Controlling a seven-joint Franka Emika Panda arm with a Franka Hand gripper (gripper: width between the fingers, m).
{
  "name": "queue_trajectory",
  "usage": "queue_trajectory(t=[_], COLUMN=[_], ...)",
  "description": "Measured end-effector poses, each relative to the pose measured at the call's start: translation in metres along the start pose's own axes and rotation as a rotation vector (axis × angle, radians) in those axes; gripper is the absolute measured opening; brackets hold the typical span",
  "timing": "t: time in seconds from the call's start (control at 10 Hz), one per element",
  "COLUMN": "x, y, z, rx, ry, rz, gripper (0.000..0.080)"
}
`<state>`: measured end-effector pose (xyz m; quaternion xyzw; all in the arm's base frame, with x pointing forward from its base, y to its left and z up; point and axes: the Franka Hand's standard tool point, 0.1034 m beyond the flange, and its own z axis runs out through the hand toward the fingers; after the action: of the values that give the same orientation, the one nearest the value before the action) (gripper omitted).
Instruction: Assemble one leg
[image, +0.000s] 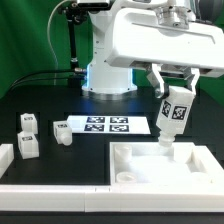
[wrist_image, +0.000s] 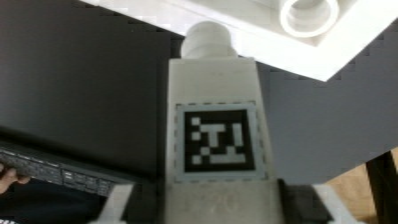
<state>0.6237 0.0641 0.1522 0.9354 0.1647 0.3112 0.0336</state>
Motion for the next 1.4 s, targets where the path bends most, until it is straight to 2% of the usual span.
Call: queue_trajectory(t=[0.1, 0.2, 0.4, 0.5, 0.6, 0.9, 1.0, 1.1, 1.4], x=[-0.006, -0.005, 0.014, 0.023, 0.027, 0.025, 0.021, 0.013, 0.004], y=[0.006, 0.000, -0.022, -0.029, -0.040, -0.039, -0.037, -0.038, -0.044], z=[0.003, 0.010, 0.018, 0.017, 0.016, 0.017, 0.018, 0.025, 0.039], rx=[0.006, 0.026, 0.081, 0.090, 0.095, 0.093, 0.083, 0.079, 0.088], ry=[-0.017, -0.017, -0.022, -0.015, -0.014, -0.016, 0.003, 0.006, -0.014], rz=[0.018, 0.035, 0.080, 0.097, 0.107, 0.101, 0.097, 0.101, 0.101], gripper=[0.0286, 0.0286, 0.0287, 0.0287, 0.0287, 0.0287, 0.0287, 0.0287, 0.0287])
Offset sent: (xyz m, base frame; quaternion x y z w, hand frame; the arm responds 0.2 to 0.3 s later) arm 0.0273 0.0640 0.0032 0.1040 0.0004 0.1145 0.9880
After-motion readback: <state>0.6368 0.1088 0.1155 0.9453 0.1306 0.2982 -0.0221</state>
